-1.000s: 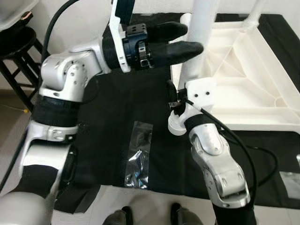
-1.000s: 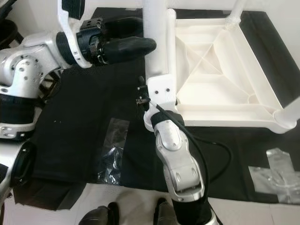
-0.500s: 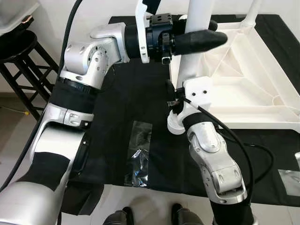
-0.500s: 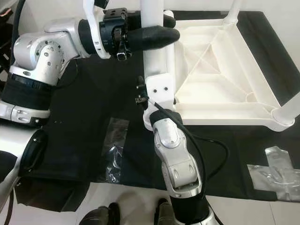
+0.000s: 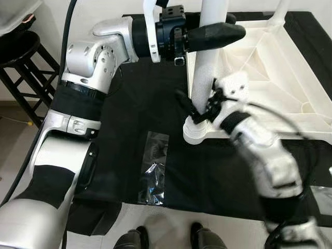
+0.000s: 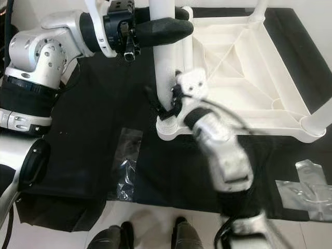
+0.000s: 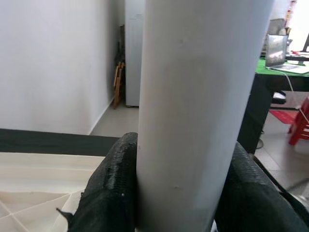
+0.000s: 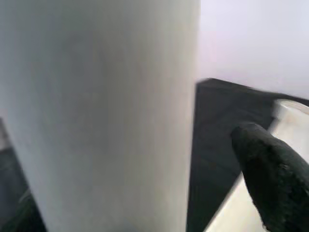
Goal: Building children table
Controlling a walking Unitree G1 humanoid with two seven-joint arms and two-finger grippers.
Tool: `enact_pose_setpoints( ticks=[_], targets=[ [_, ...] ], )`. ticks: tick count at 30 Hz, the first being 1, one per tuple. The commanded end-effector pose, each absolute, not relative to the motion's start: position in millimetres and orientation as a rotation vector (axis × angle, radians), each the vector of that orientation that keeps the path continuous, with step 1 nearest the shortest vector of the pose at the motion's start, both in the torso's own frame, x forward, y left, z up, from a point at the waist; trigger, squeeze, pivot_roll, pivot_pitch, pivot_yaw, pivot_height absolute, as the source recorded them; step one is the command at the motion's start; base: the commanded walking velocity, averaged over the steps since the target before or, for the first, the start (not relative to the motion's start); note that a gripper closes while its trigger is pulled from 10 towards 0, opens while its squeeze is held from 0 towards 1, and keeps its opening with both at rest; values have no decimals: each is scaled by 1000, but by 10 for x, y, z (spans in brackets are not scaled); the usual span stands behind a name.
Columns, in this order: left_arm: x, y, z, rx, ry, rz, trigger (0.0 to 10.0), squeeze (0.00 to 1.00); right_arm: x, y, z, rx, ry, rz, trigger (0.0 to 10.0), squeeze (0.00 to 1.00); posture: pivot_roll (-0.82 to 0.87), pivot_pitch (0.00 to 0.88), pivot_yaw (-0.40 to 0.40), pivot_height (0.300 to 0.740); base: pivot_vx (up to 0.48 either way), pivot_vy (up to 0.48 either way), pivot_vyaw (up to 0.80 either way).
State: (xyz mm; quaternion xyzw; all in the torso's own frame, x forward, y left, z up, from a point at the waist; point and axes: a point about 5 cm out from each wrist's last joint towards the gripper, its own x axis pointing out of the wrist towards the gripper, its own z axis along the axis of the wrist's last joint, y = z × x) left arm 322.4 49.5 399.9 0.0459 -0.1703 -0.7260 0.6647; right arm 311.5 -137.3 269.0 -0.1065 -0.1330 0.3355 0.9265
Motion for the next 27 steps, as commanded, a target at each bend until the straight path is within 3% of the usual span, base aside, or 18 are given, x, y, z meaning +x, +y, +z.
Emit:
enact_pose_setpoints(
  ticks=[1, 2, 7, 10, 11, 12, 25, 26, 27],
  targets=[
    [3183, 411, 3926, 125, -343, -1709, 0, 0, 3096, -1388, 2761, -249, -298, 794, 10000, 361, 40, 221, 75, 740, 0, 0, 0],
    [3181, 407, 3913, 126, -339, -1714, 0, 0, 3068, -1445, 2806, -317, -286, 908, 10000, 0, 42, 223, 76, 740, 0, 0, 0],
    [3180, 396, 3896, 129, -335, -1726, 0, 0, 3073, -1536, 2855, -355, -233, 1129, 10000, 0, 42, 225, 80, 740, 0, 0, 0],
    [3179, 394, 3894, 129, -334, -1728, 0, 0, 3104, -1551, 2858, -336, -226, 1149, 10000, 0, 42, 225, 80, 740, 0, 0, 0],
    [3178, 392, 3890, 130, -333, -1731, 0, 0, 3144, -1559, 2847, -308, -219, 1163, 2784, 0, 45, 223, 84, 740, 0, 0, 0],
    [3177, 392, 3887, 132, -332, -1734, 0, 0, 3186, -1575, 2830, -270, -207, 1186, 0, 0, 46, 222, 87, 740, 0, 0, 0],
    [3159, 375, 3882, 153, -332, -1760, 0, 0, 3309, -1616, 2680, -179, -162, 1264, 0, 0, 50, 220, 91, 740, 0, 0, 0],
    [3170, 367, 3868, 148, -318, -1752, 9294, 1000, 3309, -1598, 2651, -162, -171, 1228, 0, 0, 48, 220, 89, 740, 0, 0, 0],
    [3170, 367, 3868, 148, -318, -1752, 9294, 1000, 3309, -1598, 2651, -162, -171, 1228, 0, 0, 48, 220, 89, 740, 0, 0, 0]
  ],
)
